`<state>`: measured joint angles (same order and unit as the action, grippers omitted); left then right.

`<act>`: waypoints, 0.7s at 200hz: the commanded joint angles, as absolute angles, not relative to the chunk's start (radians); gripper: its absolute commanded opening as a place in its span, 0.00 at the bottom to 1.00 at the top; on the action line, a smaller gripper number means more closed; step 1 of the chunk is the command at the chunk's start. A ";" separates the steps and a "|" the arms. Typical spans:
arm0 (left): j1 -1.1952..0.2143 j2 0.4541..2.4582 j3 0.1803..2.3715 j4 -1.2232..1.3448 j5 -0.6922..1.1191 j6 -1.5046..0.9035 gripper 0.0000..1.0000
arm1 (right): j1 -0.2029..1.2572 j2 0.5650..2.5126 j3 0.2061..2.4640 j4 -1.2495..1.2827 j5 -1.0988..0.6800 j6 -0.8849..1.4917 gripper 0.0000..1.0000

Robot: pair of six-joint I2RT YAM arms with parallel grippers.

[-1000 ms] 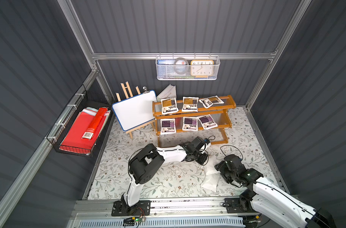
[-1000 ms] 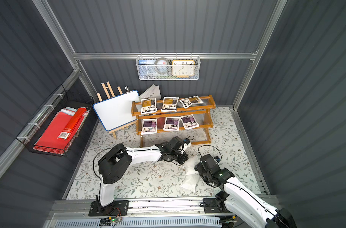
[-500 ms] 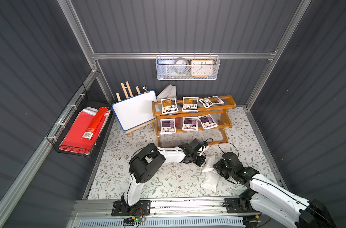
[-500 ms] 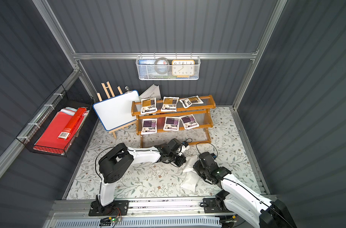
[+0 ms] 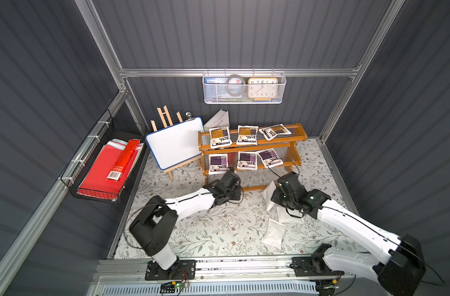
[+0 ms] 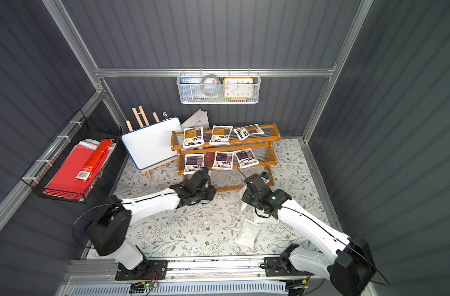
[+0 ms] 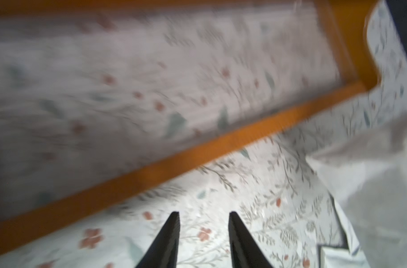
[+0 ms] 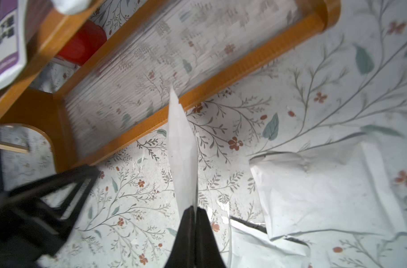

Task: Place the bagged coffee beans on the shelf by color
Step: Pick up the bagged coffee beans at the center of the board.

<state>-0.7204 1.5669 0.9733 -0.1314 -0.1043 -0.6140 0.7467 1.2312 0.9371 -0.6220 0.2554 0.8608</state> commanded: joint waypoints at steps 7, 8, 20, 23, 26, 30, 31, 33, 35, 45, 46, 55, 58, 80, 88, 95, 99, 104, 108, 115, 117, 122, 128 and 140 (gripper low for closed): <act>-0.726 1.453 0.961 -0.197 -0.206 -0.732 0.41 | 0.900 1.495 1.096 -0.950 0.529 0.758 0.00; -0.725 1.451 0.962 -0.200 -0.206 -0.734 0.41 | 0.906 1.506 1.102 -0.958 0.536 0.761 0.00; -0.726 1.429 0.980 -0.245 -0.236 -0.747 0.42 | 0.982 1.633 1.167 -1.034 0.614 0.789 0.00; -0.726 1.424 0.982 -0.255 -0.244 -0.750 0.42 | 1.001 1.661 1.184 -1.047 0.633 0.794 0.00; -0.724 1.420 0.984 -0.264 -0.251 -0.753 0.42 | 1.021 1.683 1.201 -1.063 0.652 0.798 0.00; -0.723 1.412 0.986 -0.277 -0.260 -0.759 0.43 | 1.046 1.719 1.225 -1.082 0.672 0.805 0.00; -0.723 1.409 0.986 -0.280 -0.263 -0.761 0.43 | 1.052 1.727 1.231 -1.086 0.677 0.808 0.00; -0.721 1.407 0.988 -0.288 -0.269 -0.764 0.43 | 1.064 1.743 1.241 -1.094 0.683 0.811 0.00; -0.721 1.404 0.989 -0.296 -0.275 -0.767 0.43 | 1.076 1.758 1.251 -1.104 0.693 0.814 0.00; -0.714 1.385 0.989 -0.328 -0.295 -0.785 0.44 | 1.130 1.823 1.309 -1.126 0.713 0.816 0.00; -0.712 1.383 0.988 -0.331 -0.296 -0.786 0.44 | 1.135 1.829 1.313 -1.127 0.714 0.816 0.00; -0.702 1.371 0.986 -0.359 -0.311 -0.803 0.46 | 1.171 1.873 1.353 -1.130 0.702 0.812 0.00; -0.698 1.365 0.984 -0.368 -0.316 -0.812 0.47 | 1.181 1.883 1.365 -1.125 0.690 0.808 0.00; -0.656 1.327 0.960 -0.425 -0.333 -0.841 0.51 | 1.243 1.905 1.381 -1.049 0.599 0.754 0.00; -0.639 1.308 0.945 -0.431 -0.332 -0.845 0.52 | 1.259 1.898 1.376 -1.013 0.570 0.734 0.00; -0.625 1.291 0.927 -0.431 -0.331 -0.850 0.52 | 1.269 1.885 1.368 -0.986 0.555 0.722 0.00; -0.615 1.279 0.915 -0.429 -0.326 -0.851 0.52 | 1.271 1.877 1.364 -0.975 0.552 0.720 0.00; -0.602 1.266 0.901 -0.423 -0.317 -0.852 0.52 | 1.273 1.868 1.359 -0.964 0.548 0.721 0.00; -0.592 1.258 0.892 -0.420 -0.308 -0.851 0.52 | 1.273 1.860 1.355 -0.956 0.546 0.719 0.00; -0.576 1.241 0.870 -0.409 -0.283 -0.848 0.52 | 1.272 1.845 1.347 -0.945 0.556 0.716 0.00; -0.569 1.238 0.864 -0.404 -0.274 -0.845 0.52 | 1.273 1.841 1.345 -0.945 0.560 0.718 0.00; -0.555 1.232 0.852 -0.394 -0.244 -0.836 0.52 | 1.272 1.833 1.344 -0.948 0.583 0.723 0.00; -0.540 1.227 0.839 -0.384 -0.200 -0.820 0.51 | 1.273 1.823 1.341 -0.952 0.607 0.722 0.00; -0.523 1.224 0.823 -0.353 -0.094 -0.775 0.50 | 1.272 1.803 1.334 -0.962 0.660 0.716 0.00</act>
